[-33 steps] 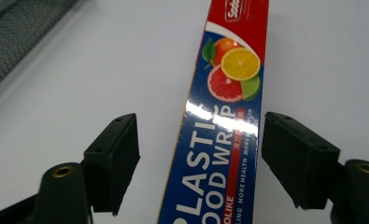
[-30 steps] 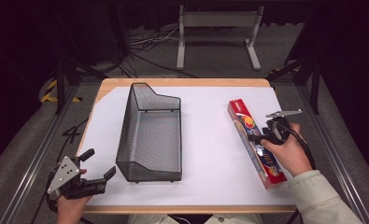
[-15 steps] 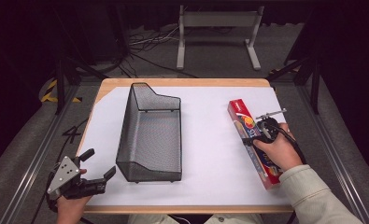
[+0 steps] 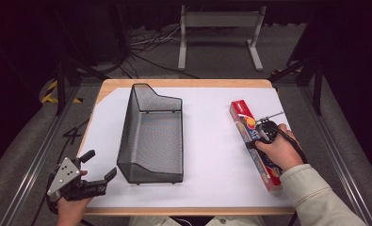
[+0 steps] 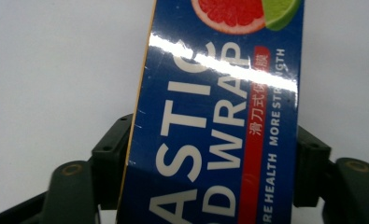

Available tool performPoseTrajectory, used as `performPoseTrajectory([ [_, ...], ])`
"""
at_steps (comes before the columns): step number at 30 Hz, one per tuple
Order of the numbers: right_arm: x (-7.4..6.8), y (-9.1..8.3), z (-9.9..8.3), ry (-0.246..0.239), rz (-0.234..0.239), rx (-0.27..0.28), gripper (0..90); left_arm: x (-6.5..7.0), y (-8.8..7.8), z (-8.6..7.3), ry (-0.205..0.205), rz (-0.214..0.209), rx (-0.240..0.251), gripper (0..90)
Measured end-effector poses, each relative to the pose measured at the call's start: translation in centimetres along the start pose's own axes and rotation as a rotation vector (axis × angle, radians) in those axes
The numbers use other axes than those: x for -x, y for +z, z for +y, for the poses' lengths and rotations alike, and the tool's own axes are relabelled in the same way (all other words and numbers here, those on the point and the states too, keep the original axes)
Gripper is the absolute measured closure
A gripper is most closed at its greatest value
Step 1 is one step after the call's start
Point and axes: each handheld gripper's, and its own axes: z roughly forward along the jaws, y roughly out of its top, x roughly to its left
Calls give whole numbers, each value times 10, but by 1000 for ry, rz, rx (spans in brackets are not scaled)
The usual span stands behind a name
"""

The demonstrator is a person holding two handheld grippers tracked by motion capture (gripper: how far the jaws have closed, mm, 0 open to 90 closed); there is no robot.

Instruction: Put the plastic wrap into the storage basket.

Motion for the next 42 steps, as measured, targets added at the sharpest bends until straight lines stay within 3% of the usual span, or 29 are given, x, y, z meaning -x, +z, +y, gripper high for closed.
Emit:
performPoseTrajectory([
  [3,-1,-2,0,-1,-15,1,377,0,0,0,2,1,0,48],
  [8,3,-5,-2,15,-3,20,388,0,0,0,-1,0,-1,48],
  [12,5,-12,-3,70,28,35,390,0,0,0,1,1,-1,48],
  [26,-7,-60,4,51,69,181,391,0,0,0,1,2,1,48],
  [34,-17,-77,6,40,71,232,391,0,0,0,5,1,3,48],
  [42,-24,-90,8,46,96,250,391,1,-1,1,5,-2,4,47],
])
